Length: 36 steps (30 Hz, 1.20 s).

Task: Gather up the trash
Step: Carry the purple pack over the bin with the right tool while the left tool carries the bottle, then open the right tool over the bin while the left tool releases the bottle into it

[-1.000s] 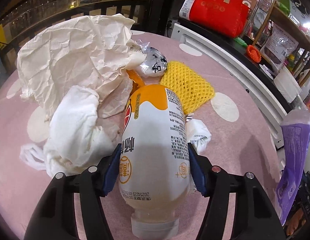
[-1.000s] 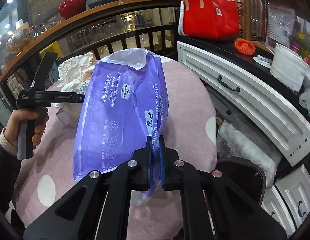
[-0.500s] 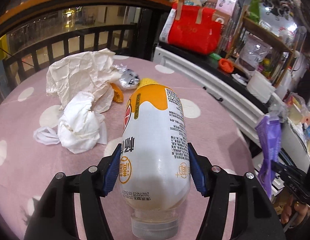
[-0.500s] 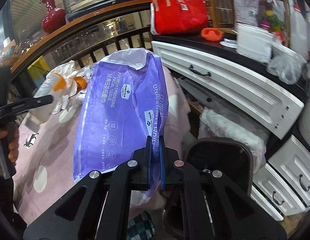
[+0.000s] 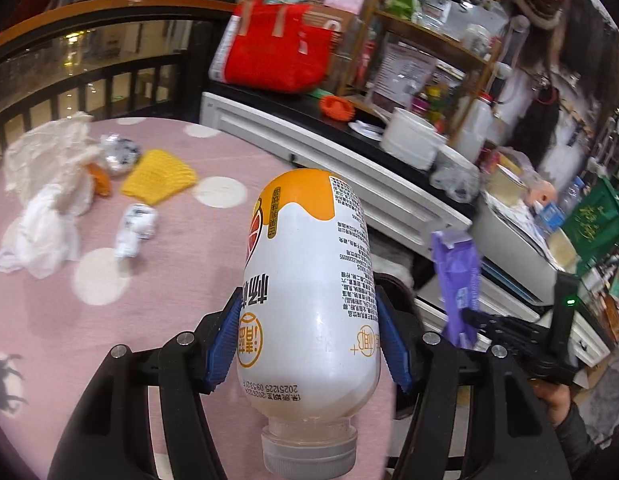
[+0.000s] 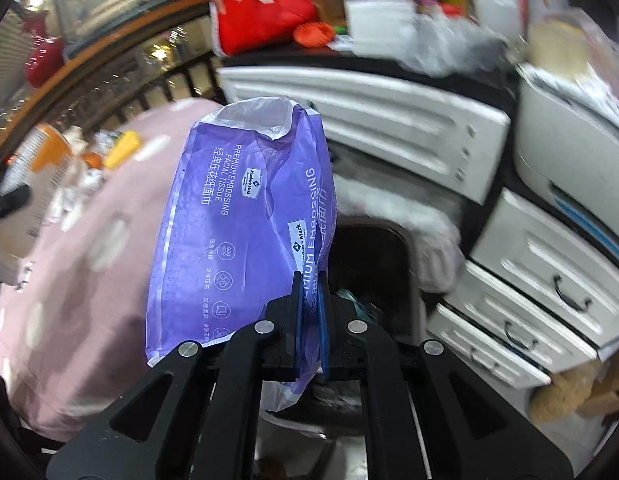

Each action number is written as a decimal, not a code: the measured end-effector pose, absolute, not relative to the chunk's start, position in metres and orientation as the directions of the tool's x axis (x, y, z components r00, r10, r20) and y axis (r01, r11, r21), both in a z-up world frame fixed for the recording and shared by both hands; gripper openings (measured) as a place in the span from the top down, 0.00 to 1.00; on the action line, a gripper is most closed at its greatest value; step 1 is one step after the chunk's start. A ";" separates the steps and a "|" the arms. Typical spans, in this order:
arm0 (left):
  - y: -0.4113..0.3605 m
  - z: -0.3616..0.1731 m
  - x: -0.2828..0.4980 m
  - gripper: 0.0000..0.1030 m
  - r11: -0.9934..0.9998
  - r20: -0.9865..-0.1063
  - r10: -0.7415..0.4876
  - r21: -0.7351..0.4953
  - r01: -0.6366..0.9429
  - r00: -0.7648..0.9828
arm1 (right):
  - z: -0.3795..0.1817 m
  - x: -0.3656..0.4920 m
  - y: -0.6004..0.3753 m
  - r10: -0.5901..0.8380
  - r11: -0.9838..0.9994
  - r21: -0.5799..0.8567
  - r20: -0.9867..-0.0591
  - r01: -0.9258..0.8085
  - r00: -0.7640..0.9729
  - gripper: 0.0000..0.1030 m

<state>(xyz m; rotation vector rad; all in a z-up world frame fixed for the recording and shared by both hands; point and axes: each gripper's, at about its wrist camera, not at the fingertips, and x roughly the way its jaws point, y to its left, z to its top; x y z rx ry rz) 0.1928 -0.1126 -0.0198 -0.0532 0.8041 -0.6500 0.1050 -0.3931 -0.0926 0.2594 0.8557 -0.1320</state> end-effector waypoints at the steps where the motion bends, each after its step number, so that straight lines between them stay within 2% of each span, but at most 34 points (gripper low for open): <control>1: -0.123 -0.021 0.190 0.41 0.792 -0.653 -0.574 -0.288 0.538 0.494 | -0.102 0.104 -0.398 -0.025 0.957 0.162 -0.777 0.239 0.629 0.93; 8: -0.187 -0.035 0.172 0.41 0.707 -0.670 -0.638 -0.315 0.633 0.379 | -0.185 0.120 -0.421 -0.022 0.924 0.165 -0.878 0.345 0.479 0.91; 10: -0.200 -0.041 0.167 0.41 0.689 -0.680 -0.646 -0.323 0.649 0.347 | -0.210 0.125 -0.427 0.001 0.908 0.185 -0.899 0.377 0.438 0.82; 12: -0.213 -0.049 0.163 0.41 0.674 -0.693 -0.648 -0.331 0.661 0.314 | -0.225 0.124 -0.431 0.001 0.889 0.188 -0.913 0.418 0.408 0.63; 13: -0.220 -0.055 0.161 0.41 0.668 -0.702 -0.647 -0.334 0.665 0.297 | -0.228 0.119 -0.435 0.005 0.873 0.205 -0.911 0.443 0.413 0.61; 16: -0.239 -0.072 0.158 0.41 0.656 -0.732 -0.634 -0.337 0.675 0.251 | -0.218 0.106 -0.444 0.000 0.856 0.233 -0.892 0.462 0.451 0.56; 18: -0.251 -0.084 0.156 0.41 0.645 -0.751 -0.626 -0.349 0.679 0.209 | -0.207 0.098 -0.451 -0.040 0.850 0.215 -0.883 0.480 0.468 0.48; 24: -0.291 -0.119 0.142 0.41 0.620 -0.805 -0.576 -0.316 0.718 0.143 | -0.169 0.069 -0.482 -0.181 0.821 0.153 -0.843 0.550 0.506 0.42; 28: -0.314 -0.141 0.136 0.41 0.613 -0.837 -0.532 -0.279 0.739 0.125 | -0.153 0.051 -0.499 -0.240 0.792 0.140 -0.824 0.594 0.513 0.40; 36: -0.339 -0.176 0.136 0.41 0.622 -0.886 -0.448 -0.212 0.753 0.121 | -0.138 0.035 -0.510 -0.260 0.772 0.161 -0.803 0.615 0.536 0.40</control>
